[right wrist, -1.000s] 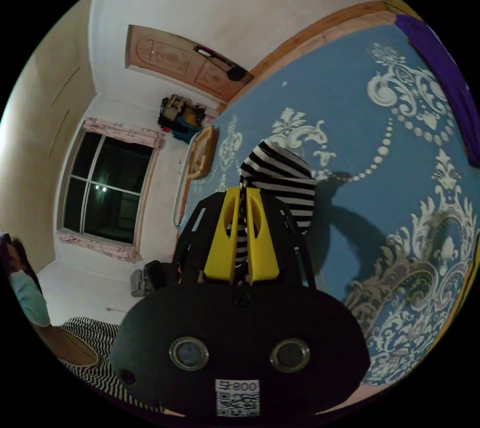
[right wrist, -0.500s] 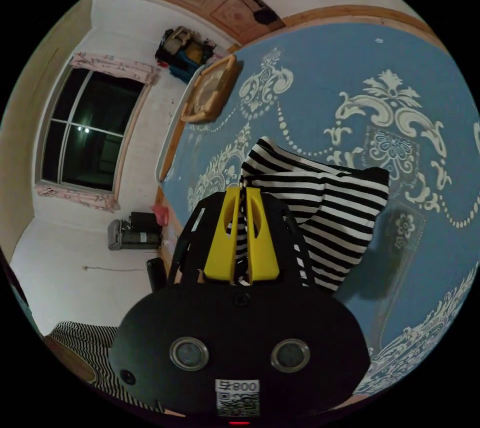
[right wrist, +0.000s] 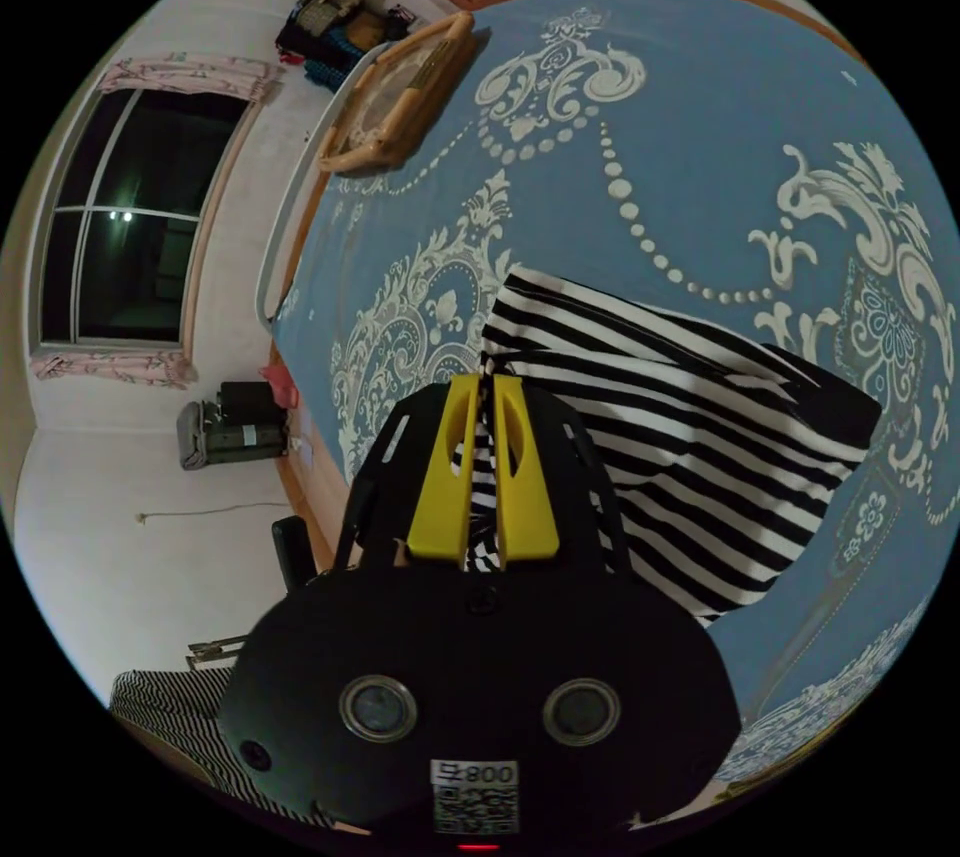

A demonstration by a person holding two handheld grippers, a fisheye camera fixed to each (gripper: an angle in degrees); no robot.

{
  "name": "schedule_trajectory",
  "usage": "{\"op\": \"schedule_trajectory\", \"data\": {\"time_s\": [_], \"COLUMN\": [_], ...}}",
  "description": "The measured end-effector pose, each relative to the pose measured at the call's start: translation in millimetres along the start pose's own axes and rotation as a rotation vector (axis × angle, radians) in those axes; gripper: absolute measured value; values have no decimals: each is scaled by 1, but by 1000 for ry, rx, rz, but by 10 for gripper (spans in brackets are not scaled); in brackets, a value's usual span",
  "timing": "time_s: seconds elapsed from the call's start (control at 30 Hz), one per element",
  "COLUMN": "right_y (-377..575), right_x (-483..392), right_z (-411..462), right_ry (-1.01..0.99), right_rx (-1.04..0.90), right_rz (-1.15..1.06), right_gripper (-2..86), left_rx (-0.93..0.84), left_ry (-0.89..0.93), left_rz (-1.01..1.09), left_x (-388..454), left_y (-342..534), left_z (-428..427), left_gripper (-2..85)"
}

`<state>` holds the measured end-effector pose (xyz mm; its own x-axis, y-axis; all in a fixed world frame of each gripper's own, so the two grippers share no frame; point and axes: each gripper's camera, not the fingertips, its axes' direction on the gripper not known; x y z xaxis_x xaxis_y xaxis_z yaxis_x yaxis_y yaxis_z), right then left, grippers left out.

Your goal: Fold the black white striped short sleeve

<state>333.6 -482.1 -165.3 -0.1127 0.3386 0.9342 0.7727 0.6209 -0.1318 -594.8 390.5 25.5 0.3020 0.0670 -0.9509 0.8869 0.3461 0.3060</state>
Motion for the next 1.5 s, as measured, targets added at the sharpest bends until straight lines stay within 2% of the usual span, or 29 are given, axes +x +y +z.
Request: {"op": "schedule_trajectory", "data": {"time_s": [0.27, 0.47, 0.57, 0.63, 0.77, 0.87, 1.1, 1.27, 1.37, 1.5], "right_y": [-29, -46, -55, -56, -38, -32, -56, -74, -84, -84], "right_x": [-24, -45, -49, -51, -42, -24, -14, -12, -9, -8], "right_z": [33, 59, 69, 70, 75, 98, 138, 151, 162, 154], "right_ry": [78, 143, 121, 113, 123, 132, 134, 19, 18, -2], "right_rx": [-2, -2, -2, 10, 33, -25, -84, -73, -109, -55], "right_rz": [-101, -182, -189, -207, -250, -206, -163, -155, -148, -183], "right_gripper": [24, 18, 14, 11, 4, 2, 1, 1, 1, 1], "left_rx": [35, -73, -131, -120, -73, -60, -54, -63, -69, -117], "left_ry": [-44, -95, -242, -339, -330, -331, -322, -330, -317, -422], "left_rz": [42, 264, 326, 293, 260, 251, 309, 361, 391, 415], "left_x": [34, 100, 120, 121, 121, 125, 156, 176, 188, 195], "left_y": [6, -4, -12, -15, -8, 2, 21, 26, 27, 23], "left_z": [-46, -26, -5, -4, -18, -25, -27, -18, -11, 8], "left_gripper": [4, 3, 3, 3, 2, 2, 1, 2, 1, 1]}}
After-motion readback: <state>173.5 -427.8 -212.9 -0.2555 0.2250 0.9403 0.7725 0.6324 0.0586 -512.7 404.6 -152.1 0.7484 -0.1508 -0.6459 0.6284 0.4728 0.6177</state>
